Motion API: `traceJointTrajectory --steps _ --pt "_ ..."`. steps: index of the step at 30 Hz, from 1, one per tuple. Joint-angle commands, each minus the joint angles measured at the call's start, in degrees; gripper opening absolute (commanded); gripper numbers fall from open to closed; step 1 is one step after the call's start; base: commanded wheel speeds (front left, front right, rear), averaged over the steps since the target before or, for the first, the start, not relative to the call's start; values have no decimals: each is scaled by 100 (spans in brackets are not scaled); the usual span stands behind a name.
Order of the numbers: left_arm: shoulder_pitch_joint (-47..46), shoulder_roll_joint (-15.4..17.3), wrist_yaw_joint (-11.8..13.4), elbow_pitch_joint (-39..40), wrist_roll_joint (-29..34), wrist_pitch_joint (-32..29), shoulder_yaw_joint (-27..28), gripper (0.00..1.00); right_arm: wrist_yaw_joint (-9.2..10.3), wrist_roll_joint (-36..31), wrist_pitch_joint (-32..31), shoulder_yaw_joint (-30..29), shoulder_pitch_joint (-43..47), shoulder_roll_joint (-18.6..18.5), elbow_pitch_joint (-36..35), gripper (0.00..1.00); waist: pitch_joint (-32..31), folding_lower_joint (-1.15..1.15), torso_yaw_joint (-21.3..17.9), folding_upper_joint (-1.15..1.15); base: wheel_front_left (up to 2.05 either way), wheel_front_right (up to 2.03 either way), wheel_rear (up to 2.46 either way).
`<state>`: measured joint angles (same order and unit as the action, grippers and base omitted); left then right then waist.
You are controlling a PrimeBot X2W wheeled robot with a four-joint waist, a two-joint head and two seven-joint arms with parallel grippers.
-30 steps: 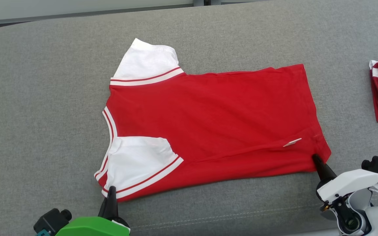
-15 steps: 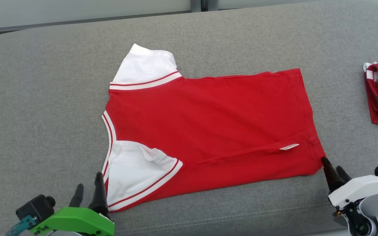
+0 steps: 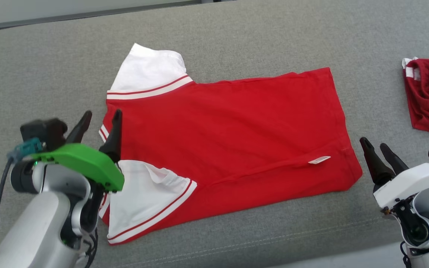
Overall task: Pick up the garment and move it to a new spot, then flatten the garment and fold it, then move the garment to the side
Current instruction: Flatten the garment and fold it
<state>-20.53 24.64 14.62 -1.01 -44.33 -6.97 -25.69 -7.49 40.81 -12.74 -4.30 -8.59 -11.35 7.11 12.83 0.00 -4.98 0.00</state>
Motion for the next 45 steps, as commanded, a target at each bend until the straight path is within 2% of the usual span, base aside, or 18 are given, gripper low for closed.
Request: traceJointTrajectory --steps 1,6,11,16,19,23,25,32,37,45 --pt "-464 -45 -126 -258 59 -136 -72 100 0 29 -70 84 -133 -34 -121 100 273 0 -205 0 0 0 0" --pt "-1444 -80 -462 -860 -100 -648 -127 100 0 63 -211 314 -414 -115 -318 100 648 0 -436 0 0 0 0" --pt "-2654 196 -823 -1473 -155 -1522 -166 100 0 86 -267 585 -904 -222 -415 100 1149 0 -723 0 0 0 0" --pt "-3512 479 -1056 -1867 -308 -2444 -202 100 0 147 -214 893 -1356 -254 -389 100 1568 0 -969 0 0 0 0" --pt "-3829 675 -1106 -1976 -241 -2807 -255 100 0 191 -146 1085 -1568 -255 -324 100 1761 0 -1089 0 0 0 0" --pt "-4043 848 -1024 -2098 -186 -3026 -247 100 0 268 -33 1318 -1801 -279 -224 100 1963 0 -1217 0 0 0 0" --pt "-4132 940 -1064 -2127 -180 -3118 -238 100 0 299 31 1422 -1914 -285 -176 100 2052 0 -1283 0 0 0 0" --pt "-4304 1220 -1030 -2223 -94 -3259 -198 100 0 434 239 1775 -2200 -341 -83 100 2260 0 -1485 0 0 0 0" --pt "-4391 1491 -1099 -2244 124 -3337 -321 100 0 549 360 1970 -2292 -398 -93 100 2326 0 -1608 0 0 0 0" --pt "-4365 1563 -1126 -2283 142 -3558 -461 100 0 675 501 2150 -2395 -504 -57 100 2385 0 -1699 0 0 0 0"
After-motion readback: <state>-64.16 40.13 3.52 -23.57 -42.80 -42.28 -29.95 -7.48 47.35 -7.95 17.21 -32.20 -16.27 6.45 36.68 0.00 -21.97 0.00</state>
